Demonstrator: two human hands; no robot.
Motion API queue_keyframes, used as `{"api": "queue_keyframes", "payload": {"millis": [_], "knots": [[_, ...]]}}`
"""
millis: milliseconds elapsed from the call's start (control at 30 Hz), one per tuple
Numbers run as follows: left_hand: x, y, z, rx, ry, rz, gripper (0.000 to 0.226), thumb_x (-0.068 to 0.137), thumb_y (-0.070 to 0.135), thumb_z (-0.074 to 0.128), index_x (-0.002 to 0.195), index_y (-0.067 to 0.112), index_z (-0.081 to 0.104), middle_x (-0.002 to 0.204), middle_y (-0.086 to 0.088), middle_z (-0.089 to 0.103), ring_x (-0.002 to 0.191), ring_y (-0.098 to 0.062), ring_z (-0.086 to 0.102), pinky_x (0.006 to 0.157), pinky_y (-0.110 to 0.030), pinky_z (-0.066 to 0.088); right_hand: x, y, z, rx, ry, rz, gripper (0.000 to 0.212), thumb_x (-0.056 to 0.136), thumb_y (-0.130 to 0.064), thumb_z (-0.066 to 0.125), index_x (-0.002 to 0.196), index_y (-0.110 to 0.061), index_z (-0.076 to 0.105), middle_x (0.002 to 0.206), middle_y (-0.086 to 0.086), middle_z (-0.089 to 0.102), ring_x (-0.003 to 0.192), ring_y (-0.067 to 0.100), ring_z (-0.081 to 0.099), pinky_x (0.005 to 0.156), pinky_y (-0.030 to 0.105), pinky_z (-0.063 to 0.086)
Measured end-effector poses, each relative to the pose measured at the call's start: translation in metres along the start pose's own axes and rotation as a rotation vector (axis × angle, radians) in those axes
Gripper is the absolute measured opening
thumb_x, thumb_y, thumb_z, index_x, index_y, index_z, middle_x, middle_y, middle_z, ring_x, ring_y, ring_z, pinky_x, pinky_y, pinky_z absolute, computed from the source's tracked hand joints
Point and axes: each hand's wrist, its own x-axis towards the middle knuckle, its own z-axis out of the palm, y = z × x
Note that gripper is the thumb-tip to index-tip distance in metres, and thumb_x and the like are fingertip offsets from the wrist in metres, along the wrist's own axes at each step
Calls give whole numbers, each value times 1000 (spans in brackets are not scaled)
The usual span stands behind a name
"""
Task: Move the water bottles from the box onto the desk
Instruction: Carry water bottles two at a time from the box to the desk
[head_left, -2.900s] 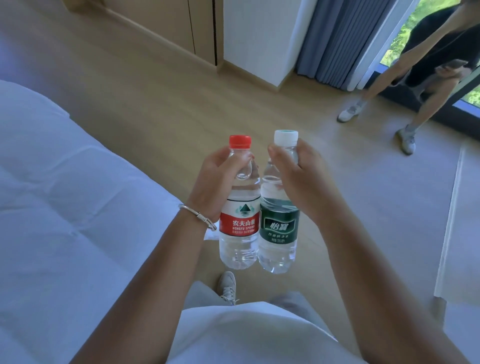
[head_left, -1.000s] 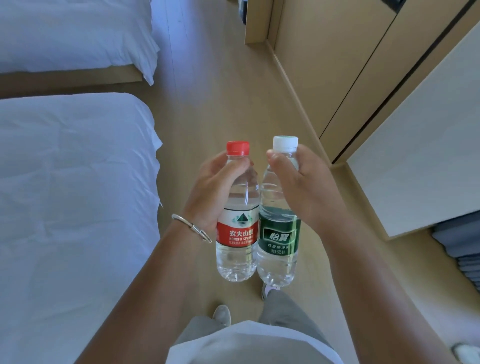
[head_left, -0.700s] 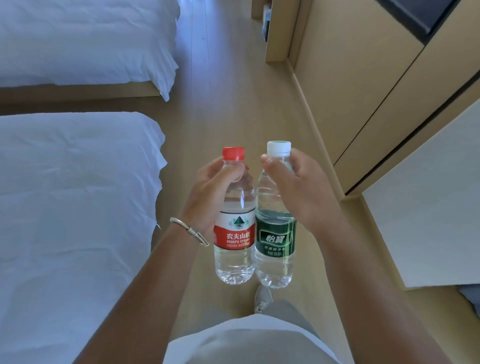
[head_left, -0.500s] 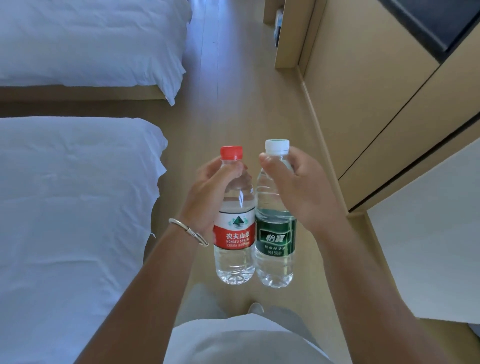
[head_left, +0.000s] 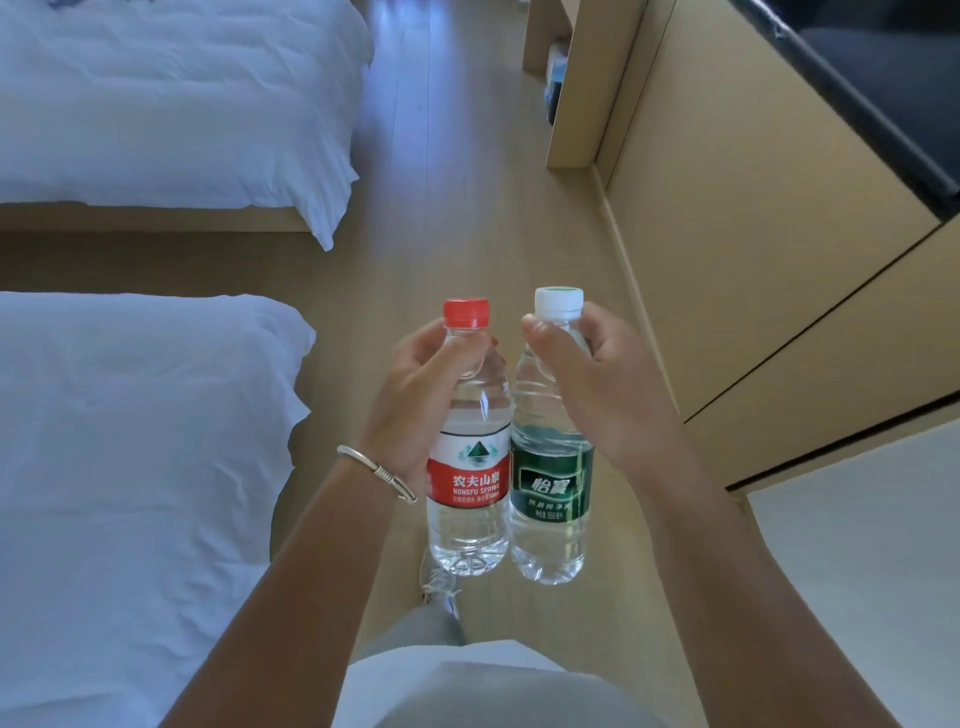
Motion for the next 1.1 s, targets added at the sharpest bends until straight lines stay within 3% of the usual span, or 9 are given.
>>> {"api": "queue_keyframes", "payload": {"millis": [167,400,667,867,1100], "knots": [[83,20,-20,-13,-44,1,19,95,13,56,90,-5,60,84,-14,66,77,-28,61,76,-42,53,75,-19,18,-9,12,10,20,94,-39,59,78,-27,60,56,-21,60,52,-5,56,50,8,38],[177,40,-30,-16,-76,13,12,95,13,56,92,3,63,82,-11,66,78,-24,65,69,-31,56,164,-31,29,26,38,13,20,93,-40,62,79,-26,62,62,-15,65,60,4,59,65,29,46],[299,52,-11,6,-50,13,10,95,12,57,88,8,63,80,-6,68,78,-20,67,67,-28,57,294,-21,18,49,18,5,19,92,-41,62,80,-26,63,63,-15,65,59,1,59,63,26,45],[404,77,15,15,-28,54,13,84,25,61,83,13,66,83,-10,65,82,-29,62,80,-45,54,410,-26,-9,62,-34,-40,18,92,-40,61,81,-27,64,68,-14,70,61,-1,63,61,20,47],[505,97,54,-13,5,74,14,83,26,62,83,12,64,83,-11,65,82,-28,63,78,-42,57,525,-28,-43,34,-92,-72,17,93,-44,59,88,-28,64,69,-17,69,63,-5,63,58,14,44]]}}
